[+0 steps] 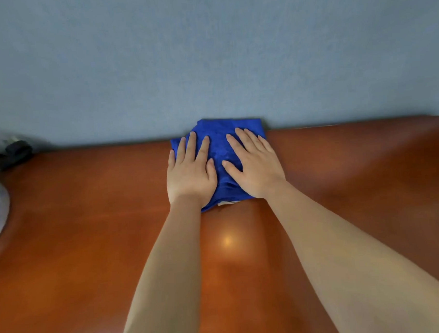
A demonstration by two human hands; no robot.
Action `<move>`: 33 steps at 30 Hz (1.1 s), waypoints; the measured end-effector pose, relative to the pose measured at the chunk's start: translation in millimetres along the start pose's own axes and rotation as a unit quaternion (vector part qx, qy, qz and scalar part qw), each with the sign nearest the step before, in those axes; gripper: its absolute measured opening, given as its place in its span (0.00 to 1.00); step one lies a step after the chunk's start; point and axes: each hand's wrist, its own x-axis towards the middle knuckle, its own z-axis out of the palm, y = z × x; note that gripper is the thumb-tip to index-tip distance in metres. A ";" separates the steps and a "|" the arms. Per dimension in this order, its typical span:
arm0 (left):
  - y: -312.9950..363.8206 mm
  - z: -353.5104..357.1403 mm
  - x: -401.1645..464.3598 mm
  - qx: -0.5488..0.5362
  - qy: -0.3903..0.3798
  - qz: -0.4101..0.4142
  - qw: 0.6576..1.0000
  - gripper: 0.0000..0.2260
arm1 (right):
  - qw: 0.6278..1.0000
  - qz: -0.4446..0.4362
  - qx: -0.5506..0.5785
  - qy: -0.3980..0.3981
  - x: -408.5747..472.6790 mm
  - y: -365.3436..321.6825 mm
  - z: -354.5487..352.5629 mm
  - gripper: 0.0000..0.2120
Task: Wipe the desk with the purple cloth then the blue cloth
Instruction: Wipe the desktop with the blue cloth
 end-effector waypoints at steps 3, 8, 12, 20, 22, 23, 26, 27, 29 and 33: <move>-0.2 0.3 16.0 -0.001 0.004 0.003 1.000 0.24 | 1.000 0.004 -0.004 -0.001 14.1 4.1 0.0 0.31; -0.7 0.3 24.9 0.001 0.009 0.006 1.000 0.24 | 1.000 0.002 0.001 0.005 21.9 7.4 -1.6 0.31; 3.2 -0.5 21.5 0.017 0.009 0.011 1.000 0.24 | 1.000 0.003 0.000 -0.006 15.4 8.4 -2.3 0.31; 54.4 12.4 -29.7 0.024 -0.018 0.043 0.999 0.24 | 0.999 0.035 0.004 -0.013 -60.2 39.8 -8.2 0.31; 70.8 15.9 -54.0 0.027 -0.027 0.043 0.998 0.24 | 0.999 0.040 0.001 -0.013 -88.6 46.5 -8.6 0.30; 77.9 17.9 -66.7 0.028 -0.031 0.043 0.998 0.24 | 0.999 0.043 0.000 -0.013 -103.0 49.1 -8.2 0.30; 93.2 21.3 -105.3 0.032 -0.038 0.050 0.998 0.28 | 0.999 0.049 -0.002 -0.017 -146.2 52.9 -7.2 0.31; 97.8 22.5 -118.0 0.032 -0.038 0.051 0.997 0.31 | 0.999 0.050 -0.002 -0.018 -160.2 53.4 -6.9 0.31; 107.4 25.1 -145.7 0.030 -0.040 0.048 0.998 0.33 | 0.999 0.048 0.001 -0.019 -188.3 53.8 -6.7 0.33; 125.9 29.8 -205.3 0.023 -0.046 0.051 0.997 0.33 | 0.999 0.048 0.008 -0.022 -250.9 52.1 -6.2 0.37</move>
